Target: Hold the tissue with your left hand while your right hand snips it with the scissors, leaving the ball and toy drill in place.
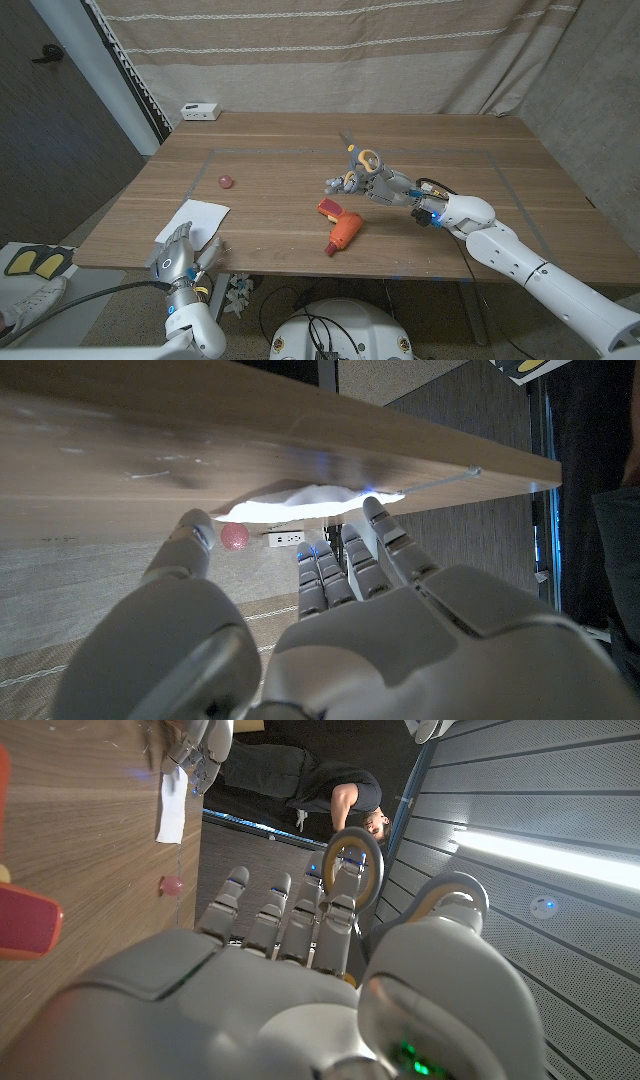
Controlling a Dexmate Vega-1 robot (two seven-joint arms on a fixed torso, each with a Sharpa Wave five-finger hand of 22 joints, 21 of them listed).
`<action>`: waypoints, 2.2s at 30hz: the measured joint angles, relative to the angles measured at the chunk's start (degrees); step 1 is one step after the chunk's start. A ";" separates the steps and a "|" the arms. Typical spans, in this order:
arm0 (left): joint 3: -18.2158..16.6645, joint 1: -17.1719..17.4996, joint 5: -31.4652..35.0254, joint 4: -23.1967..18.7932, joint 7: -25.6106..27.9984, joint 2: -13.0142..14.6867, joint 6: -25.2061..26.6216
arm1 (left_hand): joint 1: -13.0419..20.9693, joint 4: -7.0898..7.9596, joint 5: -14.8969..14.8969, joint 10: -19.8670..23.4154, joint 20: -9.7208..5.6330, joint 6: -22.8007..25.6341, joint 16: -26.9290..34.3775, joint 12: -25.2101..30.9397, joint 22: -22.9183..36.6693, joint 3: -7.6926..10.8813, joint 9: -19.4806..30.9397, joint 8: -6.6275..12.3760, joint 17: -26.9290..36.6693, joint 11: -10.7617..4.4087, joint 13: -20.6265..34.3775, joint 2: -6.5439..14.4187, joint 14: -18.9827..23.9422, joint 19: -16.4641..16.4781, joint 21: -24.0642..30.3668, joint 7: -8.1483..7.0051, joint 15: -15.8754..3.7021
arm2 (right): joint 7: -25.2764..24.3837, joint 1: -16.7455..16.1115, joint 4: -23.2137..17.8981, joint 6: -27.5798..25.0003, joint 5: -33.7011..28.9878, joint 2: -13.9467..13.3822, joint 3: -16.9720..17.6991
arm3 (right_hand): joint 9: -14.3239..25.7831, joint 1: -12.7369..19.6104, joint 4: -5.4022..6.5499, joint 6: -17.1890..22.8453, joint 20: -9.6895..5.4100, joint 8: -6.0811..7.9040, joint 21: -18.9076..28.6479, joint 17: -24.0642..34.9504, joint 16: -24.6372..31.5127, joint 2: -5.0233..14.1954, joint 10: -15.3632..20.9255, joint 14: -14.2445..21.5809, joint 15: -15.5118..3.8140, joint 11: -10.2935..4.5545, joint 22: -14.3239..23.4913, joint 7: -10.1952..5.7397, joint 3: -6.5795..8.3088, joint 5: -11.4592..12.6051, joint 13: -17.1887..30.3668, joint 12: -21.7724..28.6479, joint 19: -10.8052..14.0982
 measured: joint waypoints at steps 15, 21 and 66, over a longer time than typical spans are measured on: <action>1.28 -1.24 -0.57 0.47 -0.09 0.69 0.96 | 0.73 -0.23 0.00 1.65 3.37 4.21 0.89 0.89 -0.70 0.23 0.00 1.10 -0.75 -2.07 -0.31 -0.73 3.92 2.38 0.84 0.52 2.63 | -0.40 0.06 0.01 -0.29 0.02 0.10 -0.03 | 0.00 0.07 0.00 0.00 0.00 -0.41 0.00 -0.27 0.00 0.53 0.00 0.00 0.00 0.00 0.00 0.00 0.00 0.00 -0.27 0.00 0.00; 1.65 -1.67 -2.02 0.37 0.06 0.79 1.51 | 1.36 -0.24 0.00 1.98 2.74 5.61 0.91 0.89 -1.21 0.72 0.00 1.10 -0.79 -1.74 -0.31 -0.59 6.24 3.23 1.95 1.30 2.68 | -0.51 0.03 -0.42 -0.40 0.02 -0.09 0.02 | 0.17 0.07 0.00 0.31 0.00 -0.41 0.00 -0.26 0.00 0.53 0.00 0.00 0.00 0.00 0.00 0.31 0.00 0.00 -0.27 0.00 0.00; 3.69 -4.32 -3.90 3.55 5.69 -1.94 1.29 | 28.52 -1.16 -2.62 37.84 -1.10 27.50 1.91 8.44 -2.49 10.10 -0.37 3.10 -1.78 -1.98 -1.18 1.02 39.68 13.38 15.86 5.40 -7.48 | -1.01 0.42 -0.74 -1.04 0.11 -0.61 0.65 | 0.28 -0.16 -0.24 0.92 0.20 -1.07 0.00 -0.80 0.00 0.76 0.00 0.00 0.00 0.00 0.00 0.30 0.24 -0.22 -0.92 0.00 0.20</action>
